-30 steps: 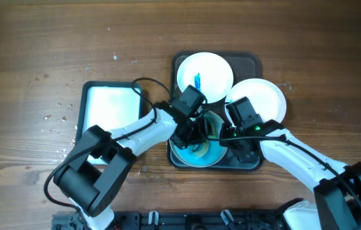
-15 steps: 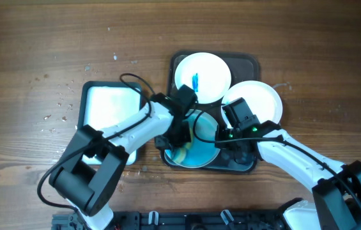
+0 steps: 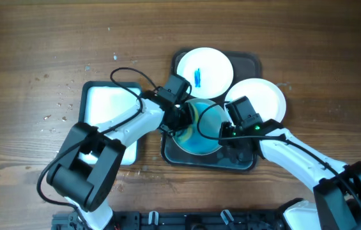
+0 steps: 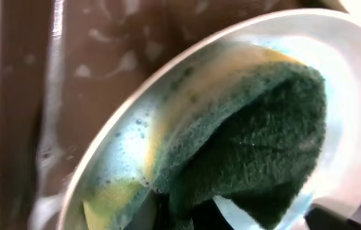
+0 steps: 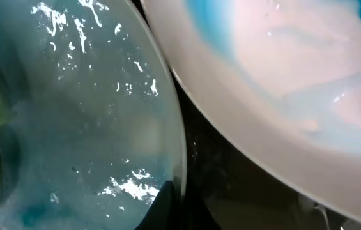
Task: Clean dirty plates on tray and stack at the side
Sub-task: 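Scrub the held plate with the sponge in the left gripper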
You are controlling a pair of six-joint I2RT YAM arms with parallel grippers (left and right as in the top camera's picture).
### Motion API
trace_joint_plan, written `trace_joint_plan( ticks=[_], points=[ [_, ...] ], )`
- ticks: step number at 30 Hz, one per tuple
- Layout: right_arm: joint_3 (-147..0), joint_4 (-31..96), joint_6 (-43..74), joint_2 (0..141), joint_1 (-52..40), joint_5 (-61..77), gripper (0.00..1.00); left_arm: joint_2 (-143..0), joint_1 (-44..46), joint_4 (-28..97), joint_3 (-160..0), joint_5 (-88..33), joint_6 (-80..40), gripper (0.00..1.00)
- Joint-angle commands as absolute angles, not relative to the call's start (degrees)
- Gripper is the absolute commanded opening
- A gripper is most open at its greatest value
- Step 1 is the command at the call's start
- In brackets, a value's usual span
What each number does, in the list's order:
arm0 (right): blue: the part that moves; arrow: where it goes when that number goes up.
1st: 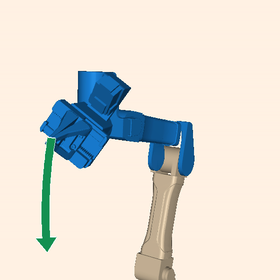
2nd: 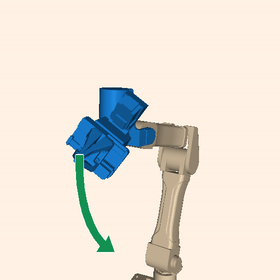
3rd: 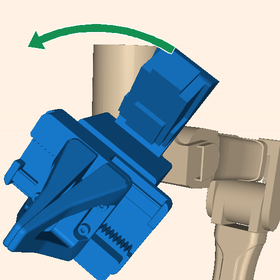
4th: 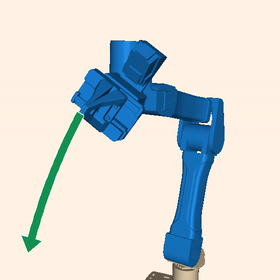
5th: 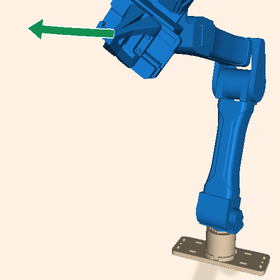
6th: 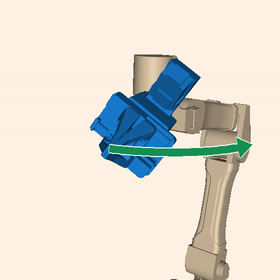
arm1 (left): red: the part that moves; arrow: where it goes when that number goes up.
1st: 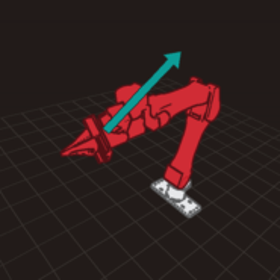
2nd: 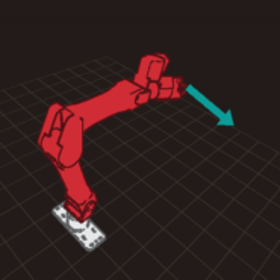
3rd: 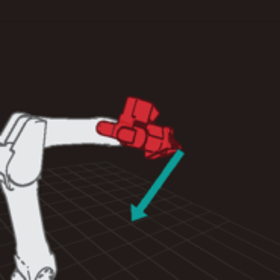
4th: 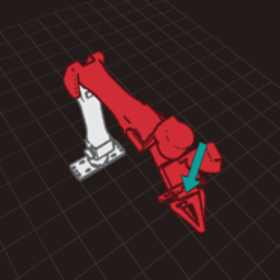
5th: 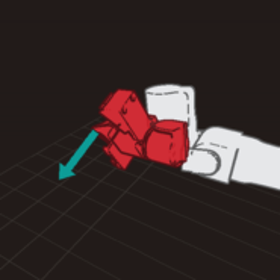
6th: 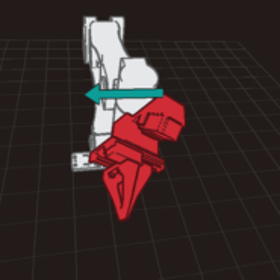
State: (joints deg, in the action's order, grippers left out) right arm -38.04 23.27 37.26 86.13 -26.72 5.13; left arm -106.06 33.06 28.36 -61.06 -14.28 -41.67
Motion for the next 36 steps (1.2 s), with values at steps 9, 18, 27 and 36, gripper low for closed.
trace_joint_plan(
  ticks=[9, 18, 27, 36],
  points=[
    [-38.1, 23.7, 34.4, 86.7, -27.6, 6.4, 0.04, -113.2, 39.6, 14.5, -60.1, -22.8, -42.6, 0.06],
    [-38.1, 24.7, 34.5, 86.7, -27.6, 6.4, 0.04, -108.6, 30.8, 31.5, -60.3, 4.1, -38.9, 0.04],
    [-38.1, 24.6, 34.5, 86.7, -27.6, 6.4, 0.04, -103.5, 30.8, 43.8, -60.4, 1.7, -36.2, 0.04],
    [-38.1, 24.0, 34.6, 86.7, -27.6, 6.4, 0.04, -107.4, 38.6, 33.6, -60.2, -23.1, -33.5, 0.04]
  ],
)
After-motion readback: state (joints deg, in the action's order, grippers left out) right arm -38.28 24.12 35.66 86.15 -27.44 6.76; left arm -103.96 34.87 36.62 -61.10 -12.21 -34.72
